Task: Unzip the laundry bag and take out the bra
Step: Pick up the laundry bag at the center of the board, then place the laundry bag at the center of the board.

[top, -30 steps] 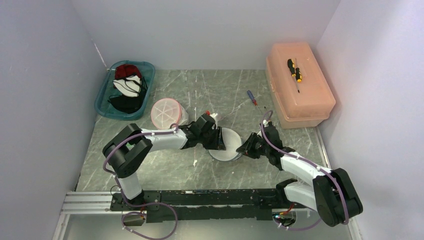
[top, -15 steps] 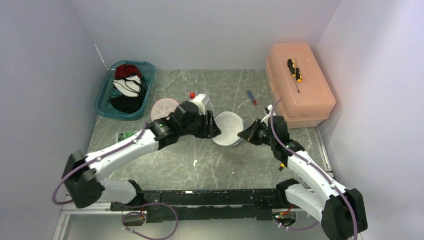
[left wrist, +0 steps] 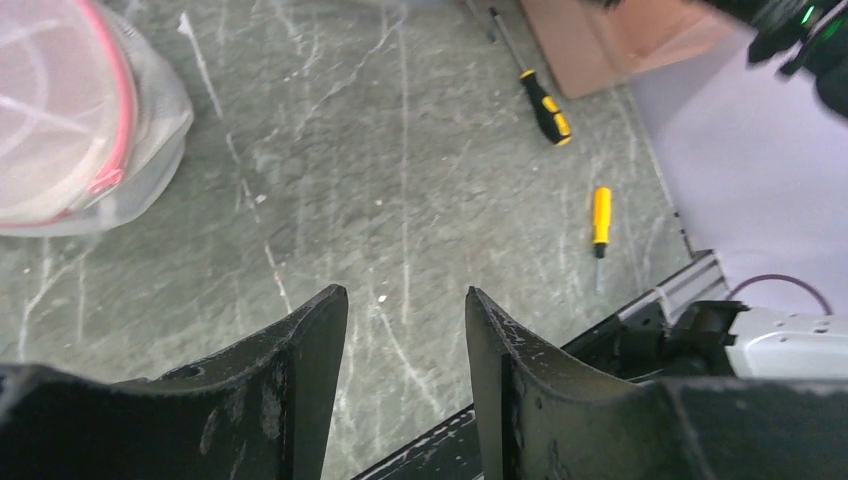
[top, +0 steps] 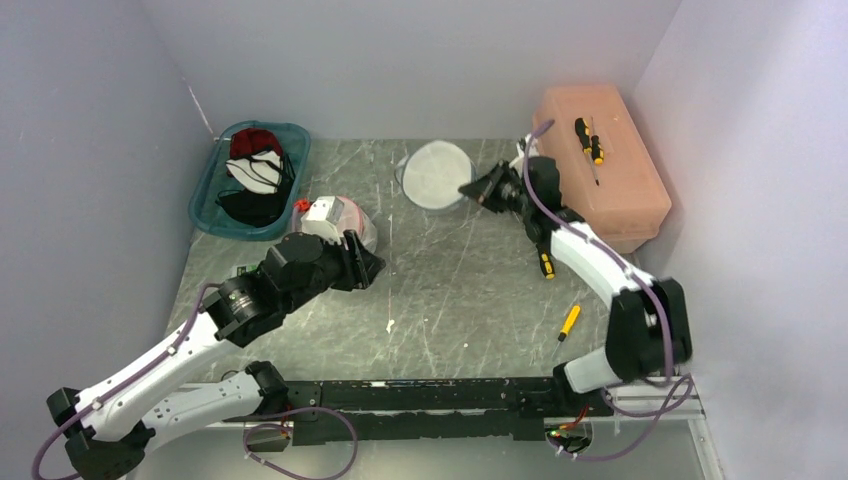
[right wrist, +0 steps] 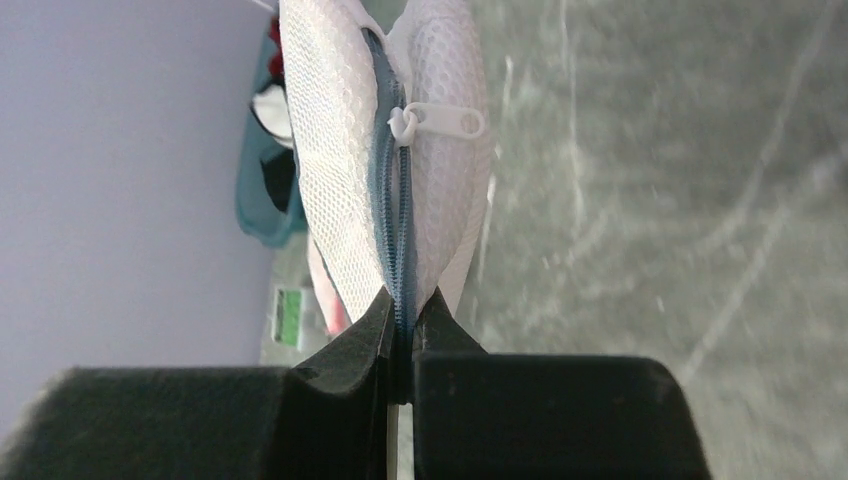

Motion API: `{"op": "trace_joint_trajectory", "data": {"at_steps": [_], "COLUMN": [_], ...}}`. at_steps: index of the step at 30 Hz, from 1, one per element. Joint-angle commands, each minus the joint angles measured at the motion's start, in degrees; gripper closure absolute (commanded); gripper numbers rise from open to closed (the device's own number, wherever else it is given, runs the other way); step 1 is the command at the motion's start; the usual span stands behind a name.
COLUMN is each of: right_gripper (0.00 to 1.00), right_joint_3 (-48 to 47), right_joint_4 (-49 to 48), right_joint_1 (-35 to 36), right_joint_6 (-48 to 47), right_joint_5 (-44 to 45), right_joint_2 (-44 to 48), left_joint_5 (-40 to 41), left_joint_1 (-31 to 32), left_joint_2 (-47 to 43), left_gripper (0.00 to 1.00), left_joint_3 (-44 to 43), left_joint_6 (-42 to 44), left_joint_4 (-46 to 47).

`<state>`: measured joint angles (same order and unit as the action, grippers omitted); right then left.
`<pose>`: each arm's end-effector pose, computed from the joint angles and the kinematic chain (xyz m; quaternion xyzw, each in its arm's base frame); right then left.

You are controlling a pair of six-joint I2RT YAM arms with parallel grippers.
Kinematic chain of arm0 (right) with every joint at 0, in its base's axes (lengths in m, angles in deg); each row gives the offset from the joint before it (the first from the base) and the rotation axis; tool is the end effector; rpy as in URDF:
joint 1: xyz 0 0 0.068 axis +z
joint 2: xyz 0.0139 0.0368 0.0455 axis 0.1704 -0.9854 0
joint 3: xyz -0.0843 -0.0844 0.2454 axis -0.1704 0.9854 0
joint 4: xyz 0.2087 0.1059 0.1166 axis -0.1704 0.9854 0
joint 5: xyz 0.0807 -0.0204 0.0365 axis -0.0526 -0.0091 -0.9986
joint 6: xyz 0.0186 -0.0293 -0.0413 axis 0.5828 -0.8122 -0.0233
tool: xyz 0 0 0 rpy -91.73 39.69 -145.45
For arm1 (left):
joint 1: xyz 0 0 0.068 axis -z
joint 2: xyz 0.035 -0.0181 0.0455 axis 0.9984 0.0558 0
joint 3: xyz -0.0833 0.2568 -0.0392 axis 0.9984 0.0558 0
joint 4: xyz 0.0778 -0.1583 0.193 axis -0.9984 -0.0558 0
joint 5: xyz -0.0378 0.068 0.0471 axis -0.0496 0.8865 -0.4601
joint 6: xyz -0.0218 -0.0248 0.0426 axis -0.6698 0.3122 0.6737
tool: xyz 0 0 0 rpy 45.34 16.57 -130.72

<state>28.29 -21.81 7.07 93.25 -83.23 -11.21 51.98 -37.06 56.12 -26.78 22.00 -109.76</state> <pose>0.3023 0.1039 0.2827 0.1106 0.8094 0.4077 0.4078 0.1212 -0.1323 0.3568 0.0205 0.8252 -0.3329 0.4558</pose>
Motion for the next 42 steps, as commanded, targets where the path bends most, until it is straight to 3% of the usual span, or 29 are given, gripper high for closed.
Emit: {"op": "trace_joint_trajectory", "data": {"at_steps": [1,11,17,28,35,38,42], "right_gripper": [1.00,1.00,1.00,1.00,1.00,0.85,0.53], "right_joint_3": [-11.9,-42.8,-55.0,-50.3,-52.0,-50.6,-50.6], "right_joint_4": [-12.6,-8.1,-2.9,6.3,13.6,13.5,14.4], "right_joint_1": [-2.3,-6.7,-8.4,-8.8,-8.6,-8.6,-8.5], "right_joint_6": [3.0,2.3,2.5,7.7,5.1,3.9,2.3], "right_joint_5": [-6.0,-9.9,-9.5,-0.9,3.5,4.3,4.4], "right_joint_2": [-10.3,-40.0,-52.7,-52.4,-53.2,-52.4,-52.1], "left_joint_5": [4.0,7.8,7.0,3.8,3.5,3.3,2.9], "left_joint_1": [0.2,0.1,0.1,0.1,0.1,0.1,0.1], "left_joint_2": [-0.6,4.6,8.1,13.4,14.1,13.5,13.6], "left_gripper": [0.47,0.46,0.46,0.47,0.47,0.47,0.47], "left_joint_3": [1.3,-1.2,-0.7,0.0,0.5,1.4,2.2], "left_joint_6": [1.7,7.7,8.0,5.7,4.0,3.7,3.3], "left_joint_4": [-0.1,1.7,3.9,6.9,5.9,6.6,7.0]}}
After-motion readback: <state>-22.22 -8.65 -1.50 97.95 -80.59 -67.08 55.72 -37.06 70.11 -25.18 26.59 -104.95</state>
